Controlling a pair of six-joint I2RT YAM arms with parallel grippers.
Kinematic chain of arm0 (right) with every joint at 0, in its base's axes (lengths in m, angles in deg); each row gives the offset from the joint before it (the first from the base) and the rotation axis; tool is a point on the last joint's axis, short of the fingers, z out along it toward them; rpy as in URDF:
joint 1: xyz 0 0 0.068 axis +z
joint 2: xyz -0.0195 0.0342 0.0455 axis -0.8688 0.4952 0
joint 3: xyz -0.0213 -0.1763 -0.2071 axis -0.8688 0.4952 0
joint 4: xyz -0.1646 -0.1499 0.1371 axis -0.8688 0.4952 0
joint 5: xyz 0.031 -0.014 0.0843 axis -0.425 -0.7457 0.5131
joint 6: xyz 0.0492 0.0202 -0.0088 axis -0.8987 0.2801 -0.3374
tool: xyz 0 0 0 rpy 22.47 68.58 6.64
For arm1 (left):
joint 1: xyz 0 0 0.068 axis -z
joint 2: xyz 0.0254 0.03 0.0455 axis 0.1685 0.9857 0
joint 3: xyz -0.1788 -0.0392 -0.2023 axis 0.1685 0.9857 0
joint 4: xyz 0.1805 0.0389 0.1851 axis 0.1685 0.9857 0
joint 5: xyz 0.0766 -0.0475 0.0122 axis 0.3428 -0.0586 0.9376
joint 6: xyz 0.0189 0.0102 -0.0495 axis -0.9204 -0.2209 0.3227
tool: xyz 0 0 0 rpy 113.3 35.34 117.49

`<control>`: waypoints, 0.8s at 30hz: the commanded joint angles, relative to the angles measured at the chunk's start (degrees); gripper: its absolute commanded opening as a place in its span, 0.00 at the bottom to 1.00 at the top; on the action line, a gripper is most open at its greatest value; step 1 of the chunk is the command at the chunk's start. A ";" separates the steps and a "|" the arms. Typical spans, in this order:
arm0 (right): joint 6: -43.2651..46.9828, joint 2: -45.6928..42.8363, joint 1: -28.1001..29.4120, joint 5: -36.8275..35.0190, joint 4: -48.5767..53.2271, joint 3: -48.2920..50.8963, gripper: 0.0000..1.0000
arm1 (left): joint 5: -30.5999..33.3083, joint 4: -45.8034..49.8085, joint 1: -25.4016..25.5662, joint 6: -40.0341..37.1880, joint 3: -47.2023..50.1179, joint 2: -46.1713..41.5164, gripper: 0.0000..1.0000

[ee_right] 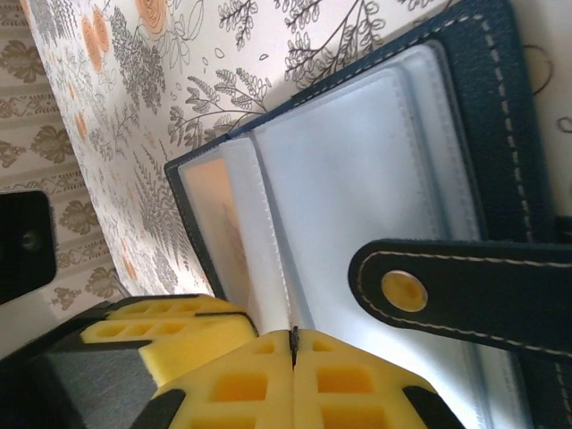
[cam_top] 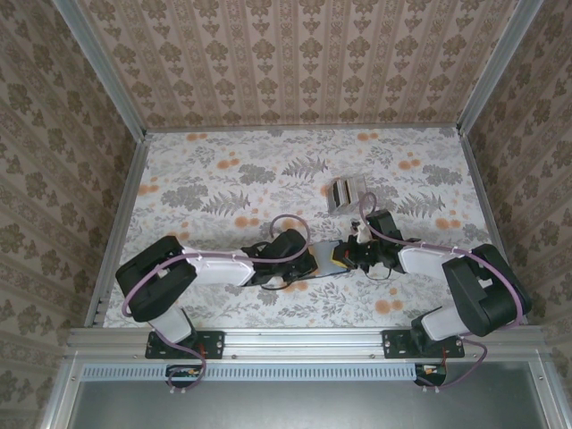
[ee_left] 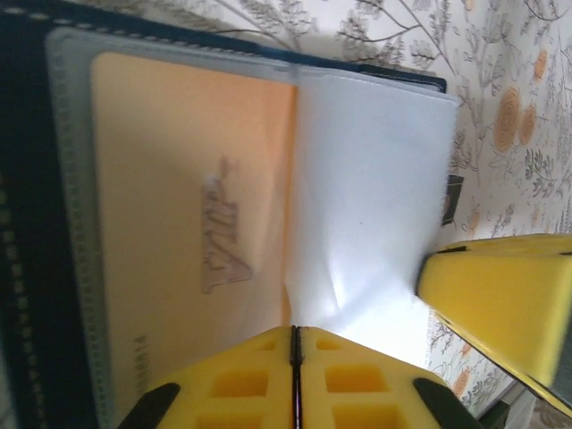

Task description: Put the credit cards into the card holder

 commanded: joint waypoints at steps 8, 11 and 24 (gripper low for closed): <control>0.01 -0.07 2.22 0.81 -4.91 -1.42 0.29 | -1.87 -3.09 -0.58 1.73 4.75 -3.58 0.23; 1.84 1.08 3.63 1.27 -2.57 -2.77 0.36 | -2.12 -3.12 -0.75 1.14 4.25 -3.17 0.20; 5.86 1.57 8.49 -8.84 9.06 -6.90 0.29 | 0.33 2.08 -2.55 -1.53 6.35 -9.22 0.20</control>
